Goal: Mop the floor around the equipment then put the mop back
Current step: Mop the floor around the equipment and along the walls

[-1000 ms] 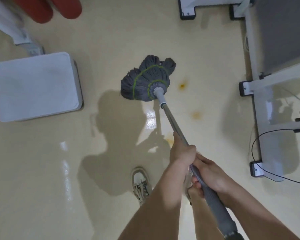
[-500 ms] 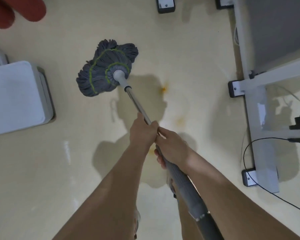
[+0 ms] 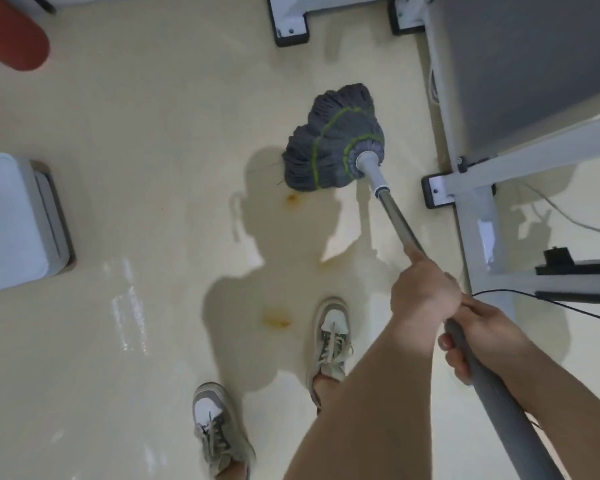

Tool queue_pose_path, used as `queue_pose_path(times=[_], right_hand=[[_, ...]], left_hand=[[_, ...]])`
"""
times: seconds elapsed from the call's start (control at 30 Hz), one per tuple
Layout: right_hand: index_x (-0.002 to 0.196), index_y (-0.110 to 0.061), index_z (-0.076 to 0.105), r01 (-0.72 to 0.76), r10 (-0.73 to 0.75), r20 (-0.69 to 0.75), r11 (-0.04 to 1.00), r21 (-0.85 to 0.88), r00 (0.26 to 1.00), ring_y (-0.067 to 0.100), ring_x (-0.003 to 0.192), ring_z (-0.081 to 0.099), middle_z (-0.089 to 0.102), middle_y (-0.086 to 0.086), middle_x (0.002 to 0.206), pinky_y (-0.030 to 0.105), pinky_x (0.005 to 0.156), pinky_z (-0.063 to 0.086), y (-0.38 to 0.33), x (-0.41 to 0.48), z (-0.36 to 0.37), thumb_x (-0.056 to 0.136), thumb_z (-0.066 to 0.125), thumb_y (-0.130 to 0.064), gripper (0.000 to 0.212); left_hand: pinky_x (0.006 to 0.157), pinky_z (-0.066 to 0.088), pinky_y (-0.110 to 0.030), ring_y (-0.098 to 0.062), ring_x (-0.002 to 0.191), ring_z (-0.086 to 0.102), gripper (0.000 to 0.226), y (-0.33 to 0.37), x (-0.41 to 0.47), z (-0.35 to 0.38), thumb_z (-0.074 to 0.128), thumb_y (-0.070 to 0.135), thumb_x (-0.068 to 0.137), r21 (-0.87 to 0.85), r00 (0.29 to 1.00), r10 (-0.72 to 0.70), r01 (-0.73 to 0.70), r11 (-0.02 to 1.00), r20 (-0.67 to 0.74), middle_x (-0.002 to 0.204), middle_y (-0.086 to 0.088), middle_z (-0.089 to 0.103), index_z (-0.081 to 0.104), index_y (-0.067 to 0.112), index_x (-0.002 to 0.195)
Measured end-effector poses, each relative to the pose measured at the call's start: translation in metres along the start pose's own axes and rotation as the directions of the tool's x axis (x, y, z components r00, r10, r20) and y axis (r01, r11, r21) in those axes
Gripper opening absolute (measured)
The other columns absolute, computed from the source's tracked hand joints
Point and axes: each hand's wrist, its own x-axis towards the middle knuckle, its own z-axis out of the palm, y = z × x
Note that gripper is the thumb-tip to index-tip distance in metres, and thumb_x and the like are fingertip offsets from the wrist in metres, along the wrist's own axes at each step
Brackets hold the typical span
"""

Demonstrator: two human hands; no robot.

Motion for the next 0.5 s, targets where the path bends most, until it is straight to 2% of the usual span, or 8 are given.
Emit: queue_pose_path(times=[0.17, 0.23, 0.3, 0.37, 0.43, 0.5], right_hand=[[0.102, -0.028, 0.063, 0.011, -0.003, 0.143, 0.998, -0.055, 0.990, 0.019, 0.038, 0.040, 0.046, 0.013, 0.055, 0.021, 0.037, 0.036, 0.031, -0.028, 0.066, 0.105, 0.030, -0.023, 0.034], [0.100, -0.023, 0.060, 0.018, 0.002, 0.227, 0.996, -0.085, 0.974, 0.020, 0.038, 0.040, 0.045, 0.012, 0.054, 0.024, 0.038, 0.037, 0.048, -0.042, 0.108, 0.104, 0.028, -0.021, 0.032], [0.099, -0.020, 0.054, -0.012, 0.047, 0.285, 0.992, -0.122, 0.958, 0.020, 0.037, 0.040, 0.046, 0.010, 0.051, 0.026, 0.040, 0.038, 0.068, -0.057, 0.158, 0.101, 0.028, -0.021, 0.027], [0.111, -0.026, 0.053, -0.024, 0.068, 0.339, 0.991, -0.134, 0.938, 0.019, 0.036, 0.041, 0.046, 0.006, 0.047, 0.023, 0.037, 0.037, 0.088, -0.071, 0.212, 0.102, 0.028, -0.026, 0.027], [0.117, -0.031, 0.052, 0.013, 0.045, 0.399, 0.990, -0.142, 0.916, 0.017, 0.036, 0.041, 0.046, 0.005, 0.049, 0.020, 0.035, 0.036, 0.105, -0.085, 0.264, 0.103, 0.028, -0.027, 0.028], [0.119, -0.032, 0.055, 0.028, 0.063, 0.453, 0.981, -0.190, 0.889, 0.014, 0.037, 0.045, 0.048, 0.004, 0.054, 0.019, 0.035, 0.038, 0.121, -0.096, 0.310, 0.103, 0.030, -0.030, 0.030]], left_hand=[[0.091, 0.049, -0.040, -0.038, 0.111, 0.062, 0.059, -0.075, -0.033, -0.033, 0.046, 0.025, 0.097, -0.099, 0.990, -0.053, 0.040, 0.994, -0.132, 0.125, -0.017, 0.064, 0.021, 0.011, 0.148], [0.087, 0.052, -0.042, -0.039, 0.105, 0.064, 0.061, -0.121, -0.052, -0.056, 0.048, 0.025, 0.095, -0.127, 0.981, -0.073, 0.050, 0.991, -0.179, 0.118, -0.019, 0.065, 0.022, 0.012, 0.148], [0.081, 0.049, -0.037, -0.035, 0.103, 0.063, 0.062, -0.173, -0.075, -0.084, 0.048, 0.026, 0.094, -0.156, 0.968, -0.116, 0.082, 0.984, -0.222, 0.119, -0.017, 0.064, 0.023, 0.016, 0.150], [0.079, 0.047, -0.033, -0.029, 0.099, 0.062, 0.061, -0.223, -0.100, -0.115, 0.049, 0.026, 0.094, -0.185, 0.948, -0.170, 0.122, 0.975, -0.270, 0.121, -0.011, 0.063, 0.026, 0.020, 0.150], [0.077, 0.045, -0.032, -0.025, 0.091, 0.059, 0.052, -0.269, -0.124, -0.145, 0.052, 0.024, 0.092, -0.191, 0.920, -0.218, 0.162, 0.968, -0.327, 0.118, -0.008, 0.064, 0.037, 0.019, 0.142], [0.083, 0.049, -0.036, -0.028, 0.092, 0.059, 0.041, -0.312, -0.140, -0.171, 0.054, 0.023, 0.089, -0.190, 0.890, -0.273, 0.215, 0.958, -0.365, 0.114, -0.010, 0.065, 0.045, 0.014, 0.128]])
